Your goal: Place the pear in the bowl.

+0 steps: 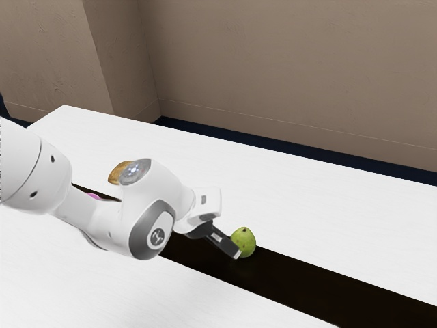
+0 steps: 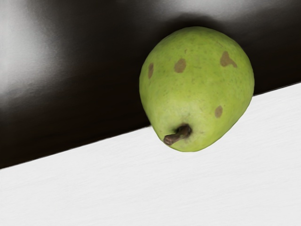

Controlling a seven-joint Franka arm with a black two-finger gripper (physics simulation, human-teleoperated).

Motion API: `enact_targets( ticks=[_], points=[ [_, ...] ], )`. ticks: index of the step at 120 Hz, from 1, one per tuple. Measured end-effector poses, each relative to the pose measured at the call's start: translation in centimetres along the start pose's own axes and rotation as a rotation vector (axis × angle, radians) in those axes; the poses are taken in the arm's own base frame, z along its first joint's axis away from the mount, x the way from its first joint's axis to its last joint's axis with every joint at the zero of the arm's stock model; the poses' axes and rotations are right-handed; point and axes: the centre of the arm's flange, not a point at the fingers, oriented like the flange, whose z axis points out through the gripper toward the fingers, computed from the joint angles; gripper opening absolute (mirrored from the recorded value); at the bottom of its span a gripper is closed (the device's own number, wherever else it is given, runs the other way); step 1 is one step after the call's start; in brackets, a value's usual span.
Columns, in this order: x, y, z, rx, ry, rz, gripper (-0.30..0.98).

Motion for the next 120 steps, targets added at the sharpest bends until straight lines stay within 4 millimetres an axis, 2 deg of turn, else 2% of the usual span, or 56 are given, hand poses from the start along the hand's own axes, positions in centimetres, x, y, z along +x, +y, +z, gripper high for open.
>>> enact_targets(
  ticks=[44,60,89,120],
  points=[
    [1.3,-0.2,2.8,-0.033,-0.01,0.06,0.69],
    [2.0,-0.8,3.2,-0.032,-0.004,0.087,0.69],
    [2.4,-2.5,5.0,-0.034,-0.017,0.096,0.69],
    [3.5,-3.1,6.7,-0.047,-0.013,0.124,0.69]
  ],
)
